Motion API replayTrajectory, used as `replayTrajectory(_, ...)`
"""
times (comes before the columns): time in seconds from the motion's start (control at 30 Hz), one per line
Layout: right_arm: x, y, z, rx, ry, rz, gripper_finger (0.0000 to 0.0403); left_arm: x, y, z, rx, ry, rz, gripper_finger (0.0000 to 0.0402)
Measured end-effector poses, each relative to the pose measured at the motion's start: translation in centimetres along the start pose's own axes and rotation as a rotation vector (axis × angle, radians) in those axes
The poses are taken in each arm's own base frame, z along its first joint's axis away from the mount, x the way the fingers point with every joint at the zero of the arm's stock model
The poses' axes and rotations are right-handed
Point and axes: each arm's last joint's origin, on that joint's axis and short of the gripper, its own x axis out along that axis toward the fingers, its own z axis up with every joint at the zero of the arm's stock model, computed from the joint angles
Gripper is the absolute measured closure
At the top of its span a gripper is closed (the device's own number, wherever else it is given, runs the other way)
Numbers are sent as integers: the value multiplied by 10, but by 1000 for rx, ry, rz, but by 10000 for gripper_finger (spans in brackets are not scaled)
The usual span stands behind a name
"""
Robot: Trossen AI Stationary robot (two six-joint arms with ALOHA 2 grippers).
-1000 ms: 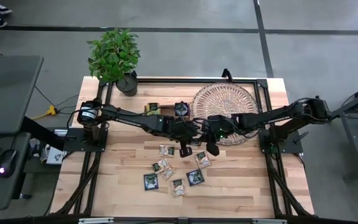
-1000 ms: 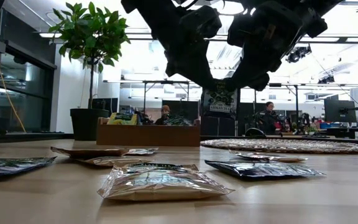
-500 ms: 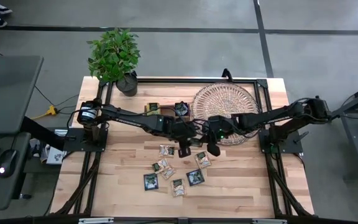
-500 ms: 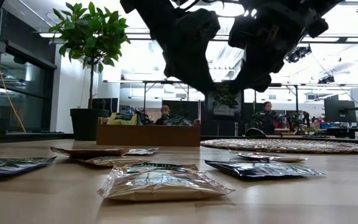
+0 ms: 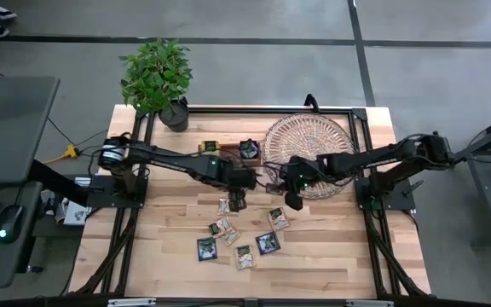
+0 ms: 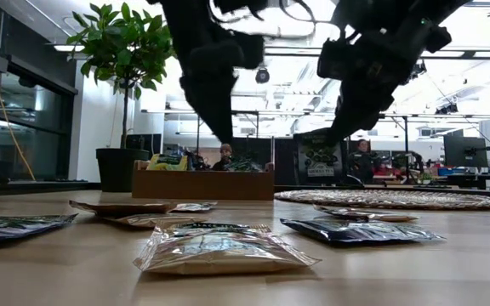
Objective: Pick & Place Tea
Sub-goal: Put the blue tea bag into the right section of the wooden organizer
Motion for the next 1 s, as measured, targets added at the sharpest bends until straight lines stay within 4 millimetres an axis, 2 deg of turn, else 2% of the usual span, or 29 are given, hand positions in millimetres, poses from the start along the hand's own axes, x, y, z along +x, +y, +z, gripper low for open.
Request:
replayTrajectory(0.13,0,-6,2,17,-7,-11,403,-9,11,-28,-51,17,46,218)
replayTrajectory(0.2,0,-8,3,14,-15,-7,403,-17,15,-34,-118,-78,17,218)
replayTrajectory(0.27,-1,-10,6,3,-38,9,403,-25,21,-50,-164,-98,1,218)
replayTrajectory(0.4,-1,-20,15,-14,-72,8,403,-22,27,-75,-298,-153,-39,218)
replayTrajectory(0.5,-4,-29,27,-32,-92,1,403,-20,31,-90,-387,-207,-73,218)
replayTrajectory(0.7,-9,-49,67,-96,-119,-32,403,-12,35,-115,-502,-257,-130,218)
replayTrajectory(1.0,17,-78,117,-196,8,-71,403,-22,41,-135,-547,-321,-139,218)
